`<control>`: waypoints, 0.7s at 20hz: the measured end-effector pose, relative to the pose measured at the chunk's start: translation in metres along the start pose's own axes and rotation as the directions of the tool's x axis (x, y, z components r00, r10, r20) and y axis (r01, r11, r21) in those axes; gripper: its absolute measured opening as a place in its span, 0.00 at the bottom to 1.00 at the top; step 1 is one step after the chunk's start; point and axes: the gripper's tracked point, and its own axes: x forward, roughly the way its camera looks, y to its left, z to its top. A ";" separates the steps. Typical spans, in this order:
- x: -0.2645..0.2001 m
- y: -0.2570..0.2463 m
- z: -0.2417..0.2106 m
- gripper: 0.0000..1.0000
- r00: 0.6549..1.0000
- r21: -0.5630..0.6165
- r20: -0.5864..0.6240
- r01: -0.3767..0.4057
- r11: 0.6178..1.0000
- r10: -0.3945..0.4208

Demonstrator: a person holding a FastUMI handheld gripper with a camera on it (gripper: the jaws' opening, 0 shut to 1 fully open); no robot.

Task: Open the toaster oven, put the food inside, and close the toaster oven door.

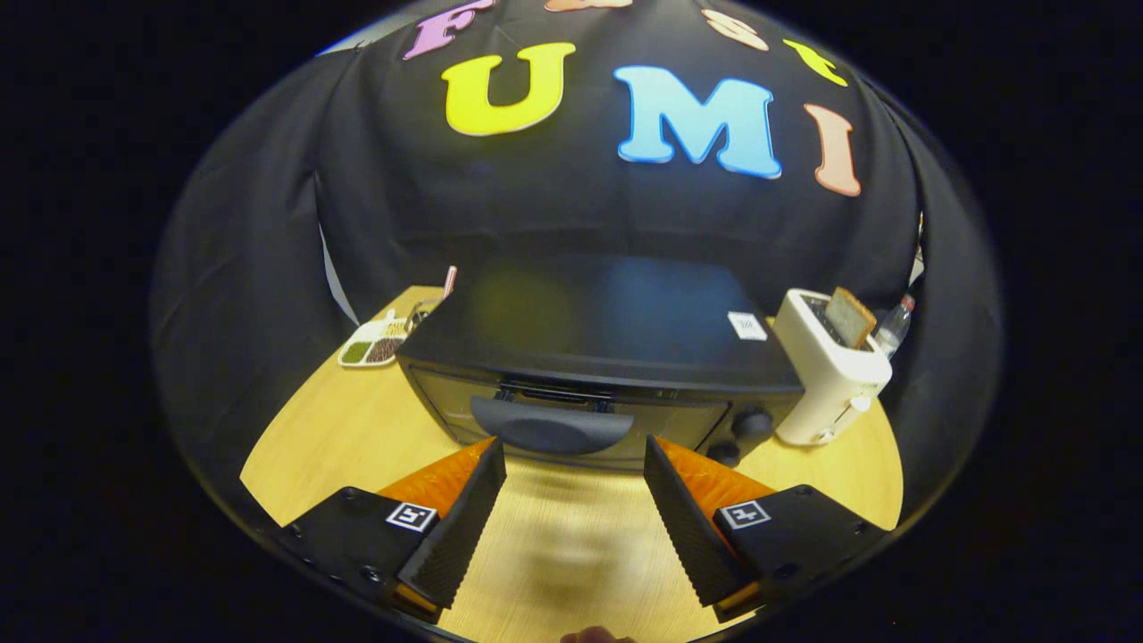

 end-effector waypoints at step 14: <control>-0.145 -0.128 0.079 1.00 0.902 0.082 0.375 0.198 0.977 -0.214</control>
